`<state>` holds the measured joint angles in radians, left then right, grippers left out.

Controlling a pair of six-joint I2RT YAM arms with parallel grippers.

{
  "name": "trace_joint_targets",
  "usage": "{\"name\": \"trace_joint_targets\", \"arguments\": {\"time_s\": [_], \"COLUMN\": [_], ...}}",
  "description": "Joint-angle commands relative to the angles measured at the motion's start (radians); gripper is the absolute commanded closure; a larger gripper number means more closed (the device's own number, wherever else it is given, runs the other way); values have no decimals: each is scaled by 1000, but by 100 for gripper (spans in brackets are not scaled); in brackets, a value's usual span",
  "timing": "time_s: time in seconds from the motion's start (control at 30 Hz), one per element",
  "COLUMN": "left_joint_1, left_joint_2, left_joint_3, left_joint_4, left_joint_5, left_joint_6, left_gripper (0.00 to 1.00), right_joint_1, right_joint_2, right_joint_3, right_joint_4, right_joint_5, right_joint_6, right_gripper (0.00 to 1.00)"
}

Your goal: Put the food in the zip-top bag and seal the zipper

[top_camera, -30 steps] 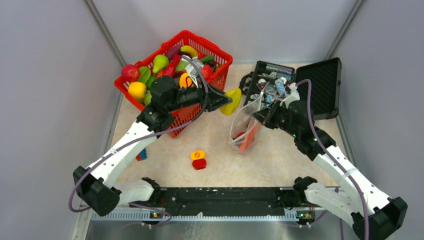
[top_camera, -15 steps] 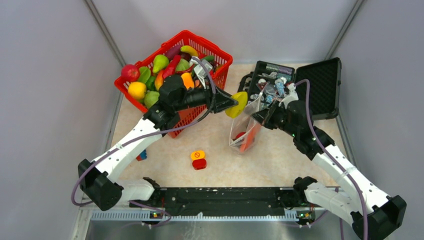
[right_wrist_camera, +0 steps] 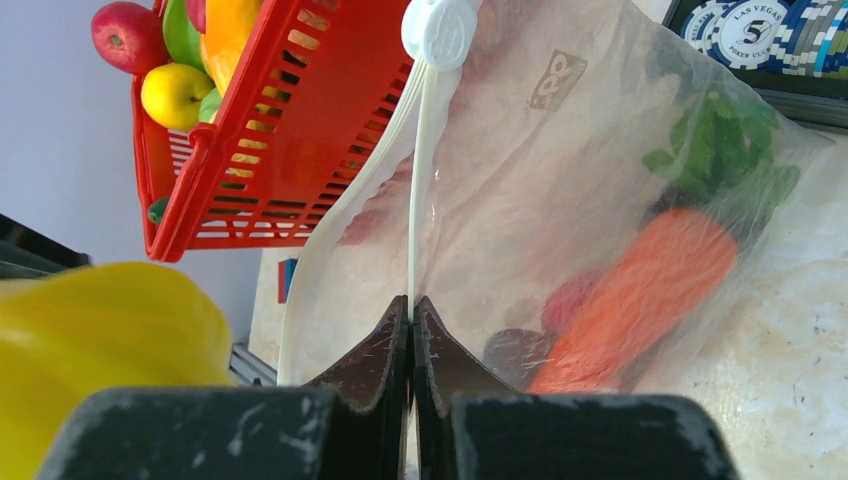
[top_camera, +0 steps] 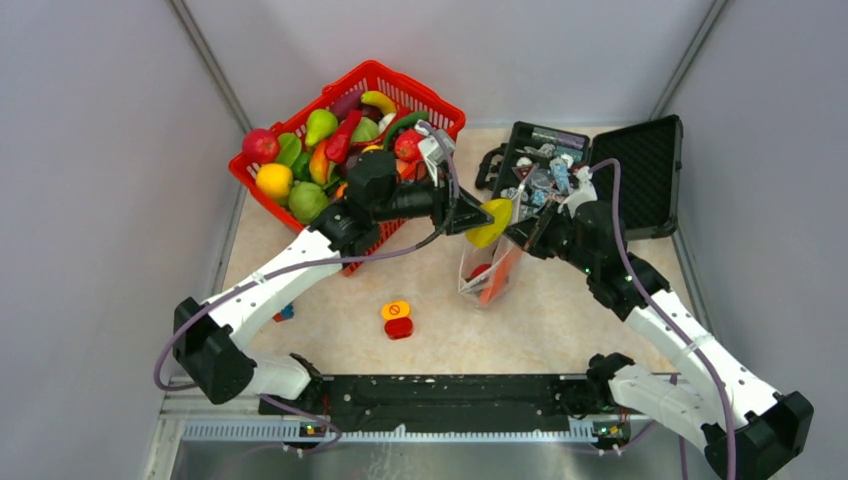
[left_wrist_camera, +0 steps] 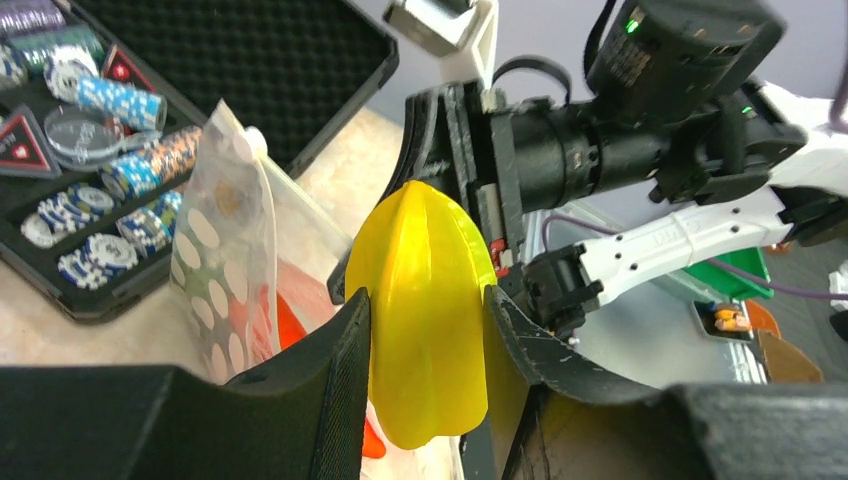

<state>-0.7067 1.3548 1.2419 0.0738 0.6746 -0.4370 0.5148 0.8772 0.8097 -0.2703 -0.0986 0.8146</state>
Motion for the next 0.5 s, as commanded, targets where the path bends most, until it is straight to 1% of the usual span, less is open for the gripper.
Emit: {"name": "trace_joint_targets", "arguments": {"time_s": [0.0,0.07,0.2,0.3,0.37,0.47], "left_joint_1": [-31,-38,-51,-61,-63,-63], "left_joint_2": [20,24,49,65,66,86], "left_joint_3": [28,12,11,14,2,25], "left_joint_4": [-68,-69,-132,-176,-181,-209], "left_joint_5": [-78,-111,-151,-258,-312,-332], "left_joint_6": [100,101,124,152,171,197], "left_gripper": [89,89,89,89,86,80], "right_joint_1": [-2,-1,-2,-2,-2,-2], "right_joint_2": [-21,-24,-38,-45,-51,-62], "right_joint_3": [31,35,31,31,32,21], "right_joint_4": [37,39,53,65,69,94], "right_joint_5": [6,9,18,15,14,12], "right_joint_6": [5,9,30,45,59,99], "right_gripper": [100,100,100,100,100,100]}}
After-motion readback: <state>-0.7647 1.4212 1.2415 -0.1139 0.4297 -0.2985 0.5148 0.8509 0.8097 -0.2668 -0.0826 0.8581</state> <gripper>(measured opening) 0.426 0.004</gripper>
